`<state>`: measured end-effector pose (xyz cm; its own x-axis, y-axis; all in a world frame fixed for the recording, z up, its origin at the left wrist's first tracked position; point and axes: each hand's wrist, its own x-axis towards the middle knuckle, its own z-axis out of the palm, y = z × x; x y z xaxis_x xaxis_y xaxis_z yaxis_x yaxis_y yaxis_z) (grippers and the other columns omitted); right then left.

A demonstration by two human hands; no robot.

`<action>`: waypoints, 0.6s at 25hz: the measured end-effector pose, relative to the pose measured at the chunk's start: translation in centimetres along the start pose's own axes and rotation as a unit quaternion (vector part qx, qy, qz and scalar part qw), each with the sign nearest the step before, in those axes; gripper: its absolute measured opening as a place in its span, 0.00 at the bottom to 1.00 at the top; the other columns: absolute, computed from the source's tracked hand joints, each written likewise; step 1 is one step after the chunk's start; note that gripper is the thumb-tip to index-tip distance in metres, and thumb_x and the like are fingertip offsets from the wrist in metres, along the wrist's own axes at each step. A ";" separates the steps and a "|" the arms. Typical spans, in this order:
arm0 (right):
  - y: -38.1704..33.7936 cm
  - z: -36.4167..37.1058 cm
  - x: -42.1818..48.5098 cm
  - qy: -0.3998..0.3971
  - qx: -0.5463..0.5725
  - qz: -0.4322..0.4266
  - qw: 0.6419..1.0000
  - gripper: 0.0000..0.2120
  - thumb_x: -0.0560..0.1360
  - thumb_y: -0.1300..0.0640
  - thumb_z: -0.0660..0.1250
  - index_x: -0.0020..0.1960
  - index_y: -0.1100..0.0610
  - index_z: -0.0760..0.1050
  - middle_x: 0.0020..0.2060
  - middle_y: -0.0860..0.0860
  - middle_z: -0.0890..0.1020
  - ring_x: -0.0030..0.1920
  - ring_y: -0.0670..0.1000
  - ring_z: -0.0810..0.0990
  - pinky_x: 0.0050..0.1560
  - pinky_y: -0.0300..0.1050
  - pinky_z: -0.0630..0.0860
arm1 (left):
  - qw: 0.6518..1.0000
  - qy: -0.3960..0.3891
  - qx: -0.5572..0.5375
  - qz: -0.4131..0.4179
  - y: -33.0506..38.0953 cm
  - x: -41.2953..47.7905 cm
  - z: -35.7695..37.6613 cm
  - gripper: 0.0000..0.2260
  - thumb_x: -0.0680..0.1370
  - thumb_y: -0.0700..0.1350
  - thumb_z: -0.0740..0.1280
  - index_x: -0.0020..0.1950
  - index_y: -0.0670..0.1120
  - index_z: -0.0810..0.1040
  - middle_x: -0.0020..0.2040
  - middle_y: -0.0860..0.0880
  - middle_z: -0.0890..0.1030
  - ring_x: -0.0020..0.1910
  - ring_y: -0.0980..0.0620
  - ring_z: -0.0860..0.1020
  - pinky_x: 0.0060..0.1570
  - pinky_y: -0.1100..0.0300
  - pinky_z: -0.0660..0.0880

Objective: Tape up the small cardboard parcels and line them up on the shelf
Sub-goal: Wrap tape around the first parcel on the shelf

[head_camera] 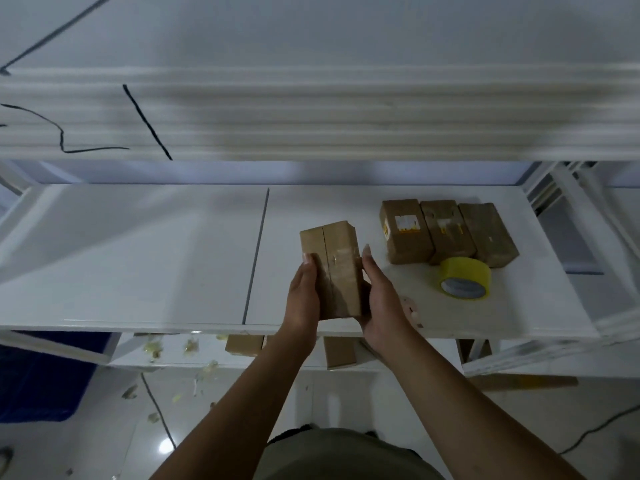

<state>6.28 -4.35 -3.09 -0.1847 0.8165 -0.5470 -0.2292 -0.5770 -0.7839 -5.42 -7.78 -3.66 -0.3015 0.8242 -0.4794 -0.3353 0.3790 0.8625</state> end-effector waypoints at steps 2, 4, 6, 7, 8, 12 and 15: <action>0.7 -0.5 0.1 0.009 0.003 -0.006 1.000 0.20 0.80 0.33 0.63 0.57 0.43 0.86 0.54 0.50 0.89 0.51 0.50 0.89 0.49 0.50 0.84 | 1.000 -0.011 0.003 -0.007 -1.2 -0.2 -0.1 0.25 0.86 0.64 0.52 0.75 0.52 0.75 0.65 0.44 0.84 0.63 0.45 0.83 0.65 0.40 0.80; 1.3 -0.7 -0.1 0.030 0.021 0.005 0.999 0.19 0.80 0.34 0.63 0.56 0.44 0.87 0.53 0.51 0.89 0.50 0.51 0.90 0.47 0.50 0.84 | 1.000 -0.008 -0.007 0.001 -2.0 -0.3 -0.3 0.23 0.86 0.63 0.55 0.72 0.52 0.78 0.63 0.45 0.85 0.62 0.45 0.84 0.64 0.41 0.81; 1.6 -0.6 -0.5 0.054 0.042 0.027 0.997 0.21 0.80 0.33 0.63 0.56 0.46 0.87 0.51 0.53 0.90 0.47 0.52 0.90 0.44 0.49 0.84 | 0.999 0.017 0.000 0.034 -2.4 -0.4 -0.5 0.18 0.86 0.61 0.59 0.68 0.55 0.82 0.59 0.49 0.87 0.60 0.47 0.85 0.60 0.44 0.83; 1.8 -0.6 -0.6 0.062 0.038 0.028 0.997 0.23 0.80 0.32 0.62 0.57 0.47 0.86 0.51 0.53 0.90 0.48 0.53 0.90 0.46 0.51 0.84 | 0.998 0.031 0.011 0.049 -2.5 -0.5 -0.6 0.15 0.86 0.60 0.60 0.66 0.59 0.82 0.58 0.54 0.87 0.58 0.50 0.85 0.57 0.49 0.84; 2.0 -0.4 -0.7 0.065 0.018 0.019 0.998 0.26 0.79 0.30 0.62 0.60 0.47 0.84 0.53 0.53 0.89 0.51 0.55 0.90 0.52 0.55 0.84 | 0.997 0.039 0.019 0.057 -2.6 -0.6 -0.7 0.13 0.86 0.59 0.61 0.65 0.61 0.82 0.56 0.58 0.87 0.57 0.53 0.85 0.52 0.54 0.85; 2.9 0.5 -1.6 0.085 -0.103 -0.045 0.990 0.29 0.74 0.30 0.70 0.64 0.49 0.80 0.57 0.51 0.87 0.58 0.55 0.85 0.64 0.61 0.81 | 0.996 0.013 0.056 0.067 -2.9 -0.7 -1.1 0.19 0.83 0.63 0.64 0.72 0.60 0.73 0.60 0.56 0.83 0.56 0.54 0.84 0.43 0.62 0.85; 3.8 0.8 -2.1 0.106 -0.144 -0.059 0.982 0.26 0.76 0.33 0.70 0.64 0.50 0.79 0.55 0.50 0.87 0.55 0.51 0.86 0.60 0.56 0.83 | 0.989 0.018 0.107 0.096 -3.7 -0.7 -1.3 0.21 0.83 0.63 0.64 0.74 0.58 0.72 0.60 0.53 0.83 0.56 0.54 0.85 0.51 0.54 0.86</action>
<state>5.03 -8.28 -4.65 0.0381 0.8810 -0.4715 0.0487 -0.4729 -0.8798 -5.17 -10.30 -6.71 -0.3735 0.8760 -0.3051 -0.0730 0.3002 0.9511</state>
